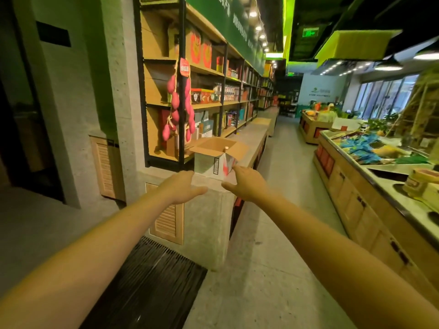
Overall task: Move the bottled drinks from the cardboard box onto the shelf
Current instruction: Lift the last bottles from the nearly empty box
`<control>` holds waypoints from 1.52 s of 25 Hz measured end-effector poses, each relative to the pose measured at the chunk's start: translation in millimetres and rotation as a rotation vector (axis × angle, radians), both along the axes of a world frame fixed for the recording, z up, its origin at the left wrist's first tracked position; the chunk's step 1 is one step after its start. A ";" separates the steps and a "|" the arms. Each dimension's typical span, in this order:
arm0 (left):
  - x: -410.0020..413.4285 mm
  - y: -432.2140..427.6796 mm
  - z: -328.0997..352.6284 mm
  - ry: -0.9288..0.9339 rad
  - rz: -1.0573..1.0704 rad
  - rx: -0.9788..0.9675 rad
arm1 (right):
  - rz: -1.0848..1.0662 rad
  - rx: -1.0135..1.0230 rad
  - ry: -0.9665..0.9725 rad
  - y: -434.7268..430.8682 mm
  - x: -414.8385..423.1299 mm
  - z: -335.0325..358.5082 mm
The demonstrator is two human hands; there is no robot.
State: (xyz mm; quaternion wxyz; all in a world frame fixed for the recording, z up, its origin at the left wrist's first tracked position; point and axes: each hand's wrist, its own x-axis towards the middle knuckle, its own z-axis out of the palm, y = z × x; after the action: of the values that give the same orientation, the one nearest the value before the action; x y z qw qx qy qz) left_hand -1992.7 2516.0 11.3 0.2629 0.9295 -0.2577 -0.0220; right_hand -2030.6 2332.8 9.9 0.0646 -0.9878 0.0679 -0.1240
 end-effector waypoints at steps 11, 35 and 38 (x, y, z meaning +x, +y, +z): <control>322.0 -122.4 20.6 -0.154 -0.117 0.121 | -0.178 0.061 -0.073 -111.2 271.4 17.8; 849.8 -419.4 -70.3 0.035 -0.157 0.073 | -0.222 0.291 0.002 -369.6 824.7 -81.2; 909.7 -450.6 -93.6 0.038 -0.211 0.100 | -0.292 0.308 0.041 -390.6 870.8 -102.0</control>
State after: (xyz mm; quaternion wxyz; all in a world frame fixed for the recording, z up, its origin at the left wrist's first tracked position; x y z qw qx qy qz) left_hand -1083.0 2065.5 -82.3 0.2173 0.9086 -0.3478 -0.0799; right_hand -1159.8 1942.2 -92.1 0.1948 -0.9482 0.2300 -0.1001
